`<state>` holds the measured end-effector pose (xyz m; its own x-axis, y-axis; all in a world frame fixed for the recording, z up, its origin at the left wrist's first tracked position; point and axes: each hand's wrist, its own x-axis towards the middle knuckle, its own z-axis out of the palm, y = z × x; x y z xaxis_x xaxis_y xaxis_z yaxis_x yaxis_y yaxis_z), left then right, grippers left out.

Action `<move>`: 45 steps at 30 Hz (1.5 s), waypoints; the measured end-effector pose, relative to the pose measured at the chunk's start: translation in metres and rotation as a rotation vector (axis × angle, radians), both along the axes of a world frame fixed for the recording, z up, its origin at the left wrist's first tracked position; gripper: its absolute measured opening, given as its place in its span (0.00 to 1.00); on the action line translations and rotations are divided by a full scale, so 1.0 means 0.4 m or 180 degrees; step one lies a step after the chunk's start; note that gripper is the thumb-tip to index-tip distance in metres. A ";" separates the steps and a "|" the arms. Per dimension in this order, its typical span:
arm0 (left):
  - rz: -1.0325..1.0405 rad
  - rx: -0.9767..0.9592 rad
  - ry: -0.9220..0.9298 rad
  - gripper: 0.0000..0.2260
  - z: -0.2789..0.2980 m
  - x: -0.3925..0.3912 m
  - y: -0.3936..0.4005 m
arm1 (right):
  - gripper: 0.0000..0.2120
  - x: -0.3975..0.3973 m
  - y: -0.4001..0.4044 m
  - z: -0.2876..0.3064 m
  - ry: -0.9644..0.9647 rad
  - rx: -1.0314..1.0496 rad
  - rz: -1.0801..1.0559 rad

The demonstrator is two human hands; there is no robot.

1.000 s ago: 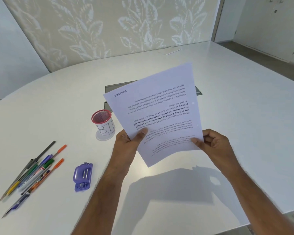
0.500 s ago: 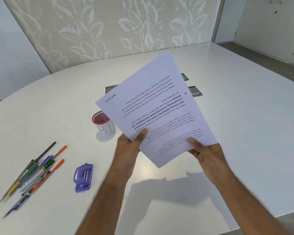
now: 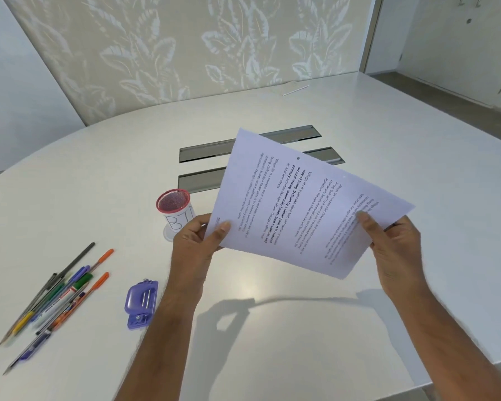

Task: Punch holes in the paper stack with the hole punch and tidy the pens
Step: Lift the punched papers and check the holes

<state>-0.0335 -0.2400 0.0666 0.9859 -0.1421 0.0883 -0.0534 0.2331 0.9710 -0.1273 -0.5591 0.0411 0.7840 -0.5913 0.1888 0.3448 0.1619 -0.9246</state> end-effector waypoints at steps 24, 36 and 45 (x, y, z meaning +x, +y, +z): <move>-0.0160 0.1462 -0.0135 0.15 -0.125 -0.017 -0.047 | 0.06 -0.006 0.013 -0.106 0.0963 -0.1046 0.0001; 0.0015 0.0940 0.0143 0.08 -0.056 -0.016 -0.049 | 0.04 0.003 -0.023 -0.070 0.0751 -0.0853 0.0166; 0.0000 0.0270 0.0281 0.11 -0.049 -0.014 -0.041 | 0.18 0.010 -0.035 -0.061 0.0404 0.0028 0.0401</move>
